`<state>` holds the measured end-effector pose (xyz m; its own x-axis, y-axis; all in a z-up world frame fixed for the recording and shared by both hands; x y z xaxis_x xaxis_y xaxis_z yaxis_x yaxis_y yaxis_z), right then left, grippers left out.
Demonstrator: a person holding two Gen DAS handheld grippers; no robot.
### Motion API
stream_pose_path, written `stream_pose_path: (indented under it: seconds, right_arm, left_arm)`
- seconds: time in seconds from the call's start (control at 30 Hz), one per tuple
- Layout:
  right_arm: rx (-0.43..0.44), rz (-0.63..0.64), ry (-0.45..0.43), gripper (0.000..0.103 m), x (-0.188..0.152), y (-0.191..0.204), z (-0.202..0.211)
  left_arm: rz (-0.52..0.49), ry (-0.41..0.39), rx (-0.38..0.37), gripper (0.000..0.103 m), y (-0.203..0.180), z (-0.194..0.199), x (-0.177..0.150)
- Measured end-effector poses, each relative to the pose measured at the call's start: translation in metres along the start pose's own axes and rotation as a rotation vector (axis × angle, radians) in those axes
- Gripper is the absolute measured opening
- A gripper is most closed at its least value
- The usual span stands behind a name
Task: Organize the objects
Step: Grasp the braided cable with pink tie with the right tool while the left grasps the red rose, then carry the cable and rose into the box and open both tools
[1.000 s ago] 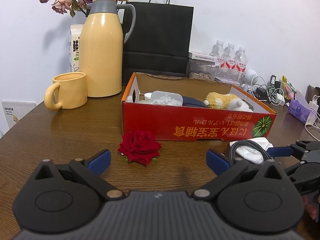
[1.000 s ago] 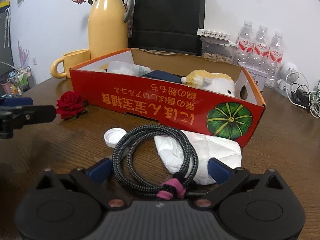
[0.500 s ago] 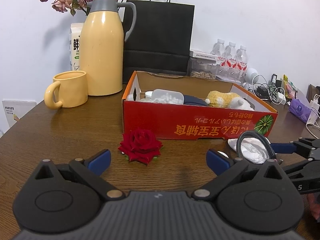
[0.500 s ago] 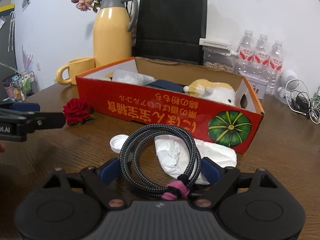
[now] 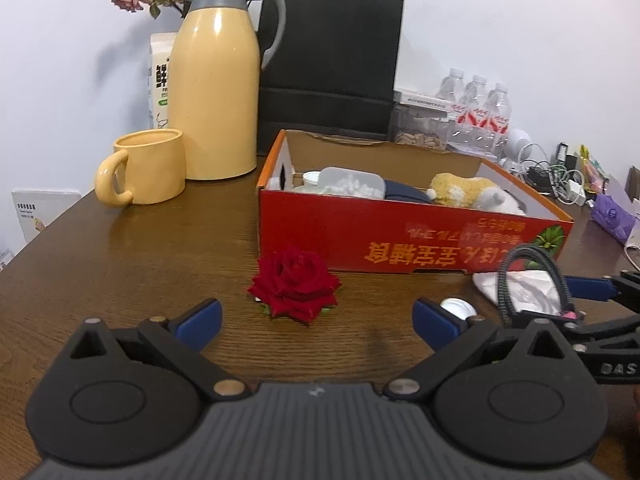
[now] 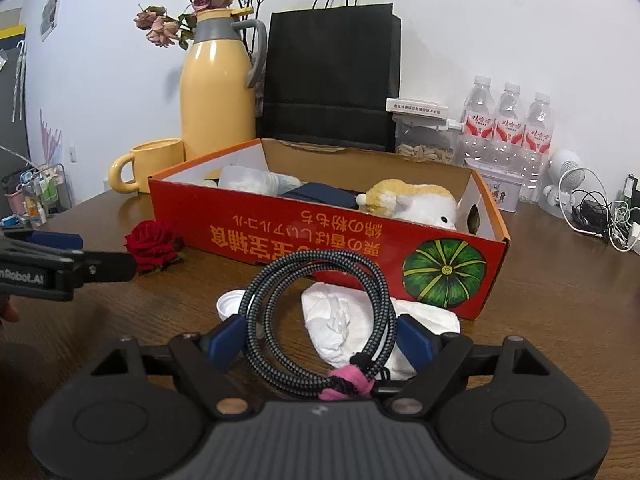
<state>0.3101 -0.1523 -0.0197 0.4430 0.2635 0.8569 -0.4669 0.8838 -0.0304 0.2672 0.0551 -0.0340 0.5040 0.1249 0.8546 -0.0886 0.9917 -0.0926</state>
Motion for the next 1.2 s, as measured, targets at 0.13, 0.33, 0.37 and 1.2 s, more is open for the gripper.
stream_pose_path:
  seconds: [0.13, 0.33, 0.37, 1.2]
  right_arm:
    - [0.002, -0.003, -0.011, 0.081, 0.001, -0.001, 0.003]
    - [0.004, -0.017, -0.039, 0.081, 0.004, -0.004, 0.008]
    - [0.005, -0.019, -0.041, 0.081, 0.004, -0.004, 0.009]
    - [0.002, -0.039, -0.084, 0.081, 0.009, -0.009, 0.017]
  left_arm:
    - [0.024, 0.035, 0.040, 0.103, 0.012, -0.018, 0.007]
    - [-0.016, 0.087, 0.069, 0.103, 0.014, -0.050, 0.017]
    - [-0.013, 0.089, 0.067, 0.103, 0.013, -0.054, 0.018]
    - [-0.018, -0.032, 0.043, 0.052, -0.012, -0.024, 0.024]
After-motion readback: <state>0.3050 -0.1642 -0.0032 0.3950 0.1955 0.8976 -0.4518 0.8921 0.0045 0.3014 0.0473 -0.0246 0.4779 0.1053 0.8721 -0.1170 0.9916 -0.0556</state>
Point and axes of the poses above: each gripper's, at about its wrist camera, not at the fingertips, and z roughly against the way its jaws point, y to its left, x to its top, the point moved 5 cm from there along -z, roughly the way its jaws point, and after that the axes turned 2 degrees about -x, right-handed, at the moved point
